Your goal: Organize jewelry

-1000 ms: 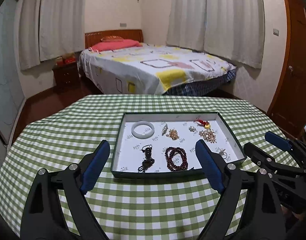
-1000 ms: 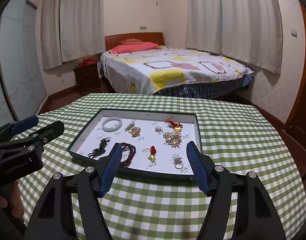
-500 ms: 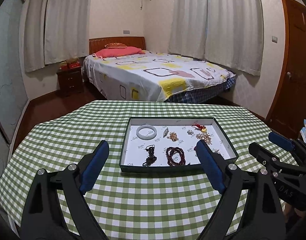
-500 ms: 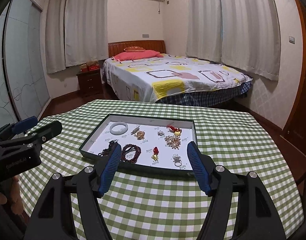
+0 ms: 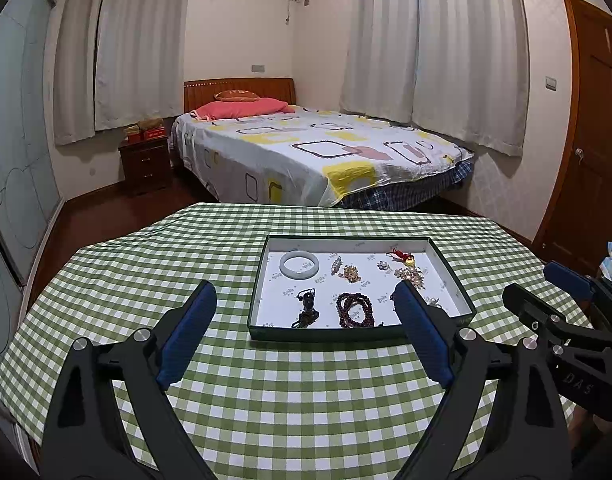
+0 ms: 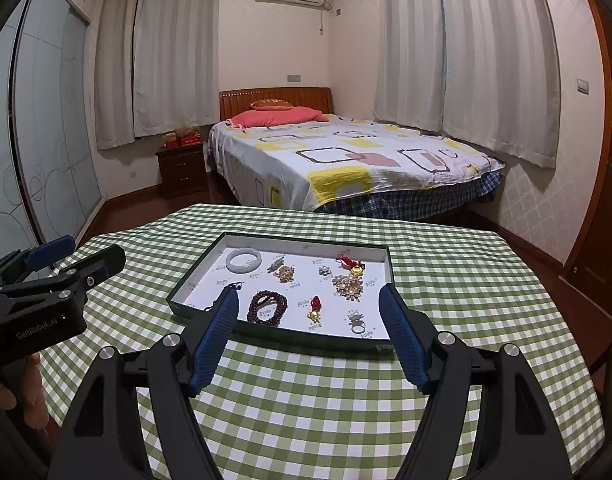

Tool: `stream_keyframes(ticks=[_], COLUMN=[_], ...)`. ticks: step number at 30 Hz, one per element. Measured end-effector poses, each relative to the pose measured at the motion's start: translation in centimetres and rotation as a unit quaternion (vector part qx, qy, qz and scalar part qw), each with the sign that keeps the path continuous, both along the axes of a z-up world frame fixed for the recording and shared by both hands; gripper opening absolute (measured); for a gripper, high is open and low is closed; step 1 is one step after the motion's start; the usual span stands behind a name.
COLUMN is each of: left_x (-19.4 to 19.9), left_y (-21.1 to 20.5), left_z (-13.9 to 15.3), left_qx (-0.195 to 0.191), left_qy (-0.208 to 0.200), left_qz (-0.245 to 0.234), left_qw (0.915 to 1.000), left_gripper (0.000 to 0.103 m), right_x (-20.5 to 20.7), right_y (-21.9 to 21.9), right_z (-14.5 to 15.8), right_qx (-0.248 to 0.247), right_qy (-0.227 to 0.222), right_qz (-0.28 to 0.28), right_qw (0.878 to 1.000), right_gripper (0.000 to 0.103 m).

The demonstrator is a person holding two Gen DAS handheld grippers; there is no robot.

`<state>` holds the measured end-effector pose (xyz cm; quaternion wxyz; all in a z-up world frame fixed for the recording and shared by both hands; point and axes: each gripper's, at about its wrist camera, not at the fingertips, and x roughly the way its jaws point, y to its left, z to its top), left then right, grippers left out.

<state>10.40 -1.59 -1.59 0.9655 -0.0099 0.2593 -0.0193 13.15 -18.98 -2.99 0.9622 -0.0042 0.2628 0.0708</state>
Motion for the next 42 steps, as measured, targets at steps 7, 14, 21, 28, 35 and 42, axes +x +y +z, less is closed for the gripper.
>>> stream_keyframes(ticks=[7, 14, 21, 28, 35, 42], left_x=[-0.1, -0.23, -0.38, -0.42, -0.41, -0.24], left_y=[0.25, 0.4, 0.4, 0.38, 0.25, 0.3], left_z=[-0.05, -0.05, 0.03, 0.08, 0.11, -0.05], left_qx=[-0.001, -0.004, -0.01, -0.01, -0.005, -0.016], left_qy=[-0.001, -0.001, -0.003, -0.005, -0.001, 0.003], left_qz=[0.003, 0.005, 0.005, 0.005, 0.002, -0.006], left_qw=[1.0, 1.0, 0.9999, 0.9999, 1.0, 0.9998], left_gripper=[0.091, 0.091, 0.091, 0.091, 0.092, 0.098], right_x=[-0.15, -0.19, -0.21, -0.27, -0.27, -0.27], right_y=[-0.01, -0.24, -0.34, -0.35, -0.34, -0.37], right_z=[-0.01, -0.05, -0.1, -0.15, -0.14, -0.11], right_qx=[-0.001, 0.001, 0.001, 0.001, 0.001, 0.001], right_qy=[0.002, 0.003, 0.004, 0.005, 0.005, 0.005], right_qz=[0.0, -0.003, -0.002, -0.002, -0.002, -0.002], right_qw=[1.0, 1.0, 1.0, 1.0, 1.0, 1.0], right_gripper=[0.071, 0.074, 0.074, 0.074, 0.074, 0.074])
